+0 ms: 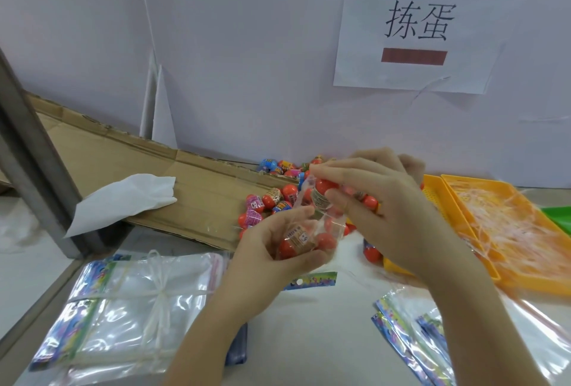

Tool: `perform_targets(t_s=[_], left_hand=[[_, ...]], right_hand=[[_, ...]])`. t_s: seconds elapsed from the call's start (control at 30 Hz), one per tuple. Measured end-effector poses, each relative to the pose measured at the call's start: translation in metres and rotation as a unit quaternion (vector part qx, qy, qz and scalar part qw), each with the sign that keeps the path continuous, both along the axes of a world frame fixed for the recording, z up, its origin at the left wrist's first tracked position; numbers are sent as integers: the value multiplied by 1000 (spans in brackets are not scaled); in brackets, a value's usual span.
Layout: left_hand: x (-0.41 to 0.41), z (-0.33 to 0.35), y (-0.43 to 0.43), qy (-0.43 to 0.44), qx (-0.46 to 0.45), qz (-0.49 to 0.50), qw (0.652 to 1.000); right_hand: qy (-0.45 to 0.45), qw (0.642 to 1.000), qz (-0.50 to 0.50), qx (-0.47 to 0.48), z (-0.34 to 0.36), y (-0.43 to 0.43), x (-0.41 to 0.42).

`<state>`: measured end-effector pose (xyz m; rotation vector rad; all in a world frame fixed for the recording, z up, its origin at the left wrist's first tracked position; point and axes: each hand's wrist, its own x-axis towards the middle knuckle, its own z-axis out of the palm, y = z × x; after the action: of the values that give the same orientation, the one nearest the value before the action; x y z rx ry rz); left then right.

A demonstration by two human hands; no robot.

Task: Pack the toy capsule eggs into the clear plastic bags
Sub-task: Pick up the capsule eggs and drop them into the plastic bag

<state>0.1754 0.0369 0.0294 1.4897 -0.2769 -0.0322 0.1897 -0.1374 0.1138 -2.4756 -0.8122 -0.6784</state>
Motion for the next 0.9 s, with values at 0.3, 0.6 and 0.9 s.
perform_targets(t_s=[0.3, 0.6, 0.9], left_hand=[[-1, 5, 1, -4, -9, -15, 1000], [0, 4, -1, 16, -54, 26, 998], [-3, 8, -3, -1, -96, 100, 990]], right_hand=[[131, 990, 47, -8, 0, -5, -2], [330, 904, 35, 270, -9, -2, 9], [358, 874, 85, 318, -21, 6, 19]])
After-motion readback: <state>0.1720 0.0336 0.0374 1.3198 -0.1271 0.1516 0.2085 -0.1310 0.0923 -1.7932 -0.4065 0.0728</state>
